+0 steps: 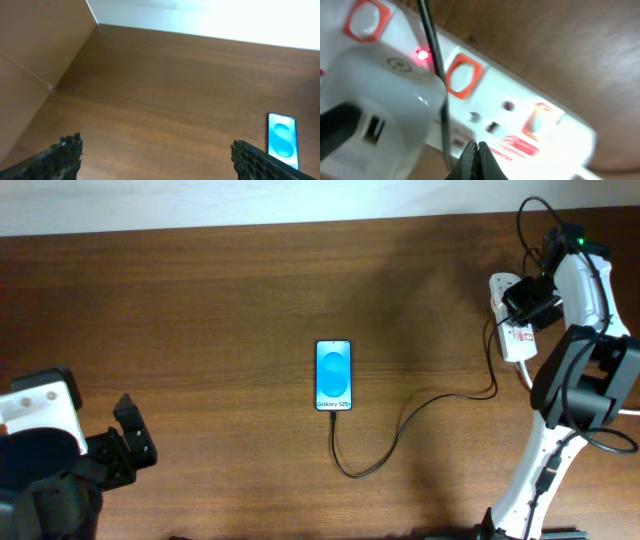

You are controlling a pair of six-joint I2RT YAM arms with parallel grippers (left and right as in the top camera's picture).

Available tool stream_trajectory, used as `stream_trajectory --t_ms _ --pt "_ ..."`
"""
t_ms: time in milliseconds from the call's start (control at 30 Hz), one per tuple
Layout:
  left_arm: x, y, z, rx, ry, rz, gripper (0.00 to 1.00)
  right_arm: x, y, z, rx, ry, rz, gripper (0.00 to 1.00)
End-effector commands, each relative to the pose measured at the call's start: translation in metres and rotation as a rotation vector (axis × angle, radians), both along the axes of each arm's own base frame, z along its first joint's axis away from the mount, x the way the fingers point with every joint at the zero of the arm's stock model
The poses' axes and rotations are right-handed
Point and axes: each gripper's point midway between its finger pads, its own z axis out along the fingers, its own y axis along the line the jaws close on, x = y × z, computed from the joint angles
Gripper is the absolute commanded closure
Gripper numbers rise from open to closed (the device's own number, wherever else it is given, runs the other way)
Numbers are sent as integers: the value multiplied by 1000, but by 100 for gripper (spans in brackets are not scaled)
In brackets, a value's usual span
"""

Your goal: Plug charger to phone and switch on socket

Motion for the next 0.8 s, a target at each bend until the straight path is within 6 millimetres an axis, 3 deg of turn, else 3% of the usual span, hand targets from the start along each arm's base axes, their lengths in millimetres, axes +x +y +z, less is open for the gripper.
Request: stream_trajectory --t_ms 0,133,167,200,333,400,433,500,600,767 --pt "-1 3 -2 5 12 17 1 -18 -35 124 -286 -144 -33 96" --pt "-1 0 -3 -2 15 6 1 -48 -31 234 -425 -353 -67 96" --pt "-1 0 -3 -2 15 6 1 -62 -23 277 -455 -461 -78 96" --pt "-1 0 -3 -2 15 6 1 -72 -17 305 -473 -538 -84 96" --pt "-6 2 -1 -7 -2 5 1 -127 22 427 -535 -939 -85 96" --pt "-16 5 4 -18 -36 5 1 -167 51 496 -537 -1214 -58 96" --pt "-22 7 6 -23 -56 6 1 -179 60 514 -529 -1295 -40 96" --pt "-40 12 13 -41 -117 6 1 -202 76 540 -516 -1411 -4 96" --pt "-81 26 23 -75 -241 29 1 -230 89 553 -547 -1463 58 96" --pt "-161 47 23 -100 -442 159 1 -266 114 537 -520 -1480 165 96"
